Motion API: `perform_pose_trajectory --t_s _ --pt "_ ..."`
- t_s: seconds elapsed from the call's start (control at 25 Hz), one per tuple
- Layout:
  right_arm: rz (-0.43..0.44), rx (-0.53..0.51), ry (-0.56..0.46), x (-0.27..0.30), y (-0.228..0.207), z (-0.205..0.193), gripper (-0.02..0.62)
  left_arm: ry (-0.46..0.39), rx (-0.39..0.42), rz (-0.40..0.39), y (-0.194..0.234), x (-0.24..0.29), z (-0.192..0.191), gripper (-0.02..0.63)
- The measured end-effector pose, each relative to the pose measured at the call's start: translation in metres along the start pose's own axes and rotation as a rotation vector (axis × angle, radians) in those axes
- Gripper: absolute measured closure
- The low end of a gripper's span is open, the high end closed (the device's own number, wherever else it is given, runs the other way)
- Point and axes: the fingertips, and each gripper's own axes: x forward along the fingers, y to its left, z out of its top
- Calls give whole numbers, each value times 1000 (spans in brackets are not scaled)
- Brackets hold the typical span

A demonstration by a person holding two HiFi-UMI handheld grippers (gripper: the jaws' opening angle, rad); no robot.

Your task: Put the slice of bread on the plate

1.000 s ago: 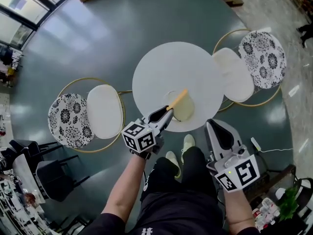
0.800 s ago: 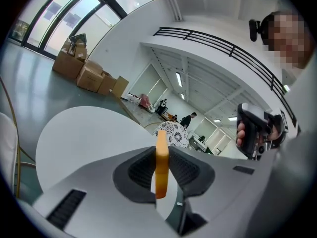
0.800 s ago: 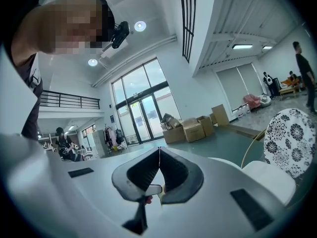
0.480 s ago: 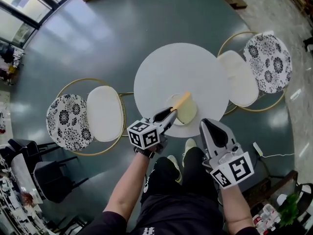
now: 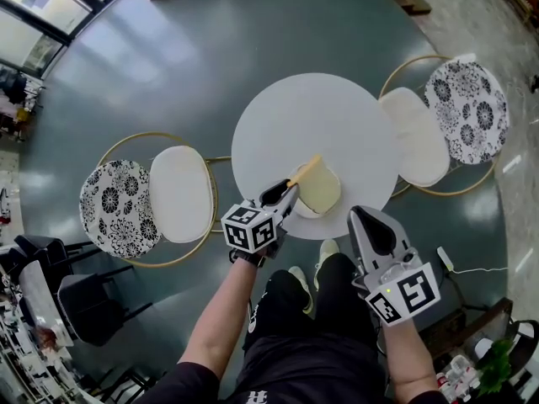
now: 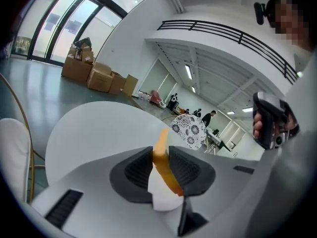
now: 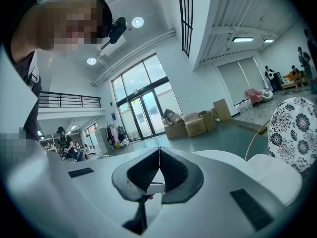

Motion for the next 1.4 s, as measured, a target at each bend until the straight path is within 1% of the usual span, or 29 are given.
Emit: perform_pose_trajectory --t_s 0.12,0.2,0.48,0.76,0.92,1.12,1.24,1.4 --pt "-1 0 9 1 -2 -3 591 8 42 41 10 3 -3 515" --pt "-1 1 13 0 -3 -5 590 15 54 62 16 5 -7 512" --pt "-14 2 21 1 -7 -9 590 43 56 105 37 8 -18 505" --pt "-17 14 14 -2 -12 -7 590 68 54 122 47 9 -26 495" --pt "-17 13 21 -1 -9 -5 589 58 56 113 47 4 -26 486" --pt "-6 7 35 3 3 5 589 21 61 126 42 -17 -3 480" --pt "1 -3 41 5 15 21 589 11 70 130 28 -34 17 480" --pt "5 -15 55 5 33 42 590 -28 76 113 -2 -60 54 480"
